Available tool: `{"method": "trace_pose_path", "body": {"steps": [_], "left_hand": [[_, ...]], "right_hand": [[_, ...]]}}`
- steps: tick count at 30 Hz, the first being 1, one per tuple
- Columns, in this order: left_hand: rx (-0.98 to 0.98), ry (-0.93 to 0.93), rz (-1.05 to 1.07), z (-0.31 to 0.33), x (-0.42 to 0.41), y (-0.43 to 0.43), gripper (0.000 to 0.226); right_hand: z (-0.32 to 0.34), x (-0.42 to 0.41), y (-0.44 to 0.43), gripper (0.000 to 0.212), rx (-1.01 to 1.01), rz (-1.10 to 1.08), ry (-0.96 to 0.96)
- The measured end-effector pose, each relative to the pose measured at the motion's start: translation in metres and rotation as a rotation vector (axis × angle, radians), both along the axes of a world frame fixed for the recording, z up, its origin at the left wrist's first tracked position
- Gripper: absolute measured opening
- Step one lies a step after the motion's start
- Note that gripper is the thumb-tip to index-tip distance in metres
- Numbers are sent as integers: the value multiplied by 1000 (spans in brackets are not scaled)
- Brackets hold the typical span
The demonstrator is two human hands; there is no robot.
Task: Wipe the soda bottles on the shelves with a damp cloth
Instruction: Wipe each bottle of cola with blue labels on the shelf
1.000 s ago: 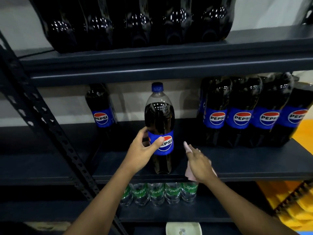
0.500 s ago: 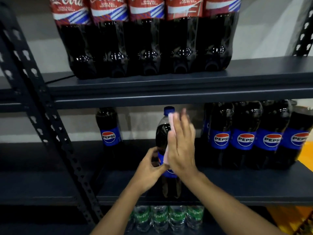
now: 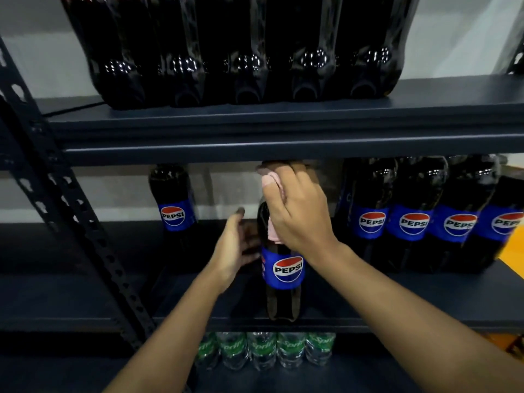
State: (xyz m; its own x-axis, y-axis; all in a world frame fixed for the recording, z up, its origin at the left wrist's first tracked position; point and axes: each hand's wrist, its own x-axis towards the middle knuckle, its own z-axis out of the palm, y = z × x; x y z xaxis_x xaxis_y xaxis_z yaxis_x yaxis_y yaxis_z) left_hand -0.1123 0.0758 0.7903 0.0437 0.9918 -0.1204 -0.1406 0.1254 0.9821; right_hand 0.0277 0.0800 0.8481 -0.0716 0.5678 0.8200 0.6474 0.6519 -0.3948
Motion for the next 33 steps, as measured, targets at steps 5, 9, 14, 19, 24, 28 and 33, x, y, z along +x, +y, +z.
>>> {"method": "trace_pose_path", "body": {"steps": [5,9,14,19,24,28,33], "left_hand": [[108,-180,65,2,50,8,51],[122,-311,178,-11,56,19,47],[75,-356,208,-13,61,20,62],[64,-329,225,-12,58,20,56],[38,-326,167,-14,55,21,62],[63,-299,95,-7,54,19,63],[32,-240,55,1,45,14,71]], "right_hand": [[-34,-5,-1,43,80,-66,131],[-90,-14,-6,51,124,-91,341],[-173,-18,-32,56,-243,-95,527],[-217,-4,-43,50,-549,-57,649],[-157,-3,-34,43,-481,47,707],[-81,-5,-15,40,-290,70,698],[-23,1,-8,31,-284,100,553]]}}
